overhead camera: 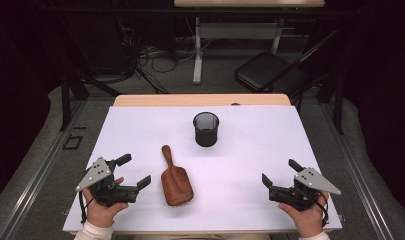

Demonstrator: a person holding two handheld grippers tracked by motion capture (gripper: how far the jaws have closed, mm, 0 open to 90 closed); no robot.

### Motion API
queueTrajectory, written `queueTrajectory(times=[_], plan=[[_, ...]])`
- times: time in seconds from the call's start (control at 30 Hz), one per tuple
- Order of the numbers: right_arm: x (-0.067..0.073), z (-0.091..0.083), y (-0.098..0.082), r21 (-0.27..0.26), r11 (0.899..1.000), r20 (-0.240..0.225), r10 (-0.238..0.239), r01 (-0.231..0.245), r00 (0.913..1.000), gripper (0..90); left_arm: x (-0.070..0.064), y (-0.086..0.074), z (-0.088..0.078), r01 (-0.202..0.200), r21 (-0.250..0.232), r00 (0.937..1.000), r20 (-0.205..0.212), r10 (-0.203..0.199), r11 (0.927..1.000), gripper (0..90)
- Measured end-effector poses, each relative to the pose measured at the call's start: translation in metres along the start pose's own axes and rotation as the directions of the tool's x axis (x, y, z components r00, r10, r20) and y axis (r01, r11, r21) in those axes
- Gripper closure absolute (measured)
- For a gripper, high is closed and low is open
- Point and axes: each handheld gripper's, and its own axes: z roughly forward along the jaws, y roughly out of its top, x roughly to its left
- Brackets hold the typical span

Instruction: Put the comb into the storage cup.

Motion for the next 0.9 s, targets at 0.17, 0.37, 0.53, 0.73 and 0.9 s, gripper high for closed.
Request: queueTrajectory(times=[0.17,0.37,0.53,0.73,0.9], plan=[[-0.001,0.002,-0.004,0.014,1.0,-0.001,0.017,-0.017,0.9999,1.1,-0.002,0.0,0.003,-0.001,0.005,0.9999,-0.017,0.001,1.0,0.3],[0.001,0.007,-0.005,0.017,1.0,-0.001,0.005,-0.004,1.0,1.4,-0.001,0.001,0.004,0.003,0.025,0.9992,-0.041,-0.002,0.9997,0.3],[0.004,0.009,-0.006,0.031,0.999,-0.005,-0.018,0.018,0.9998,1.7,0.001,0.001,0.003,0.019,0.036,0.9987,-0.047,-0.017,0.9992,0.3],[0.008,0.009,-0.008,0.043,0.998,-0.003,-0.039,0.039,0.9992,2.4,0.005,0.007,0.007,0.075,0.058,0.9961,-0.052,-0.072,0.9955,0.5],[0.009,0.012,-0.009,0.046,0.998,-0.009,-0.035,0.035,0.9993,2.9,0.008,0.008,0.009,0.092,0.073,0.9943,-0.061,-0.087,0.9931,4.0]])
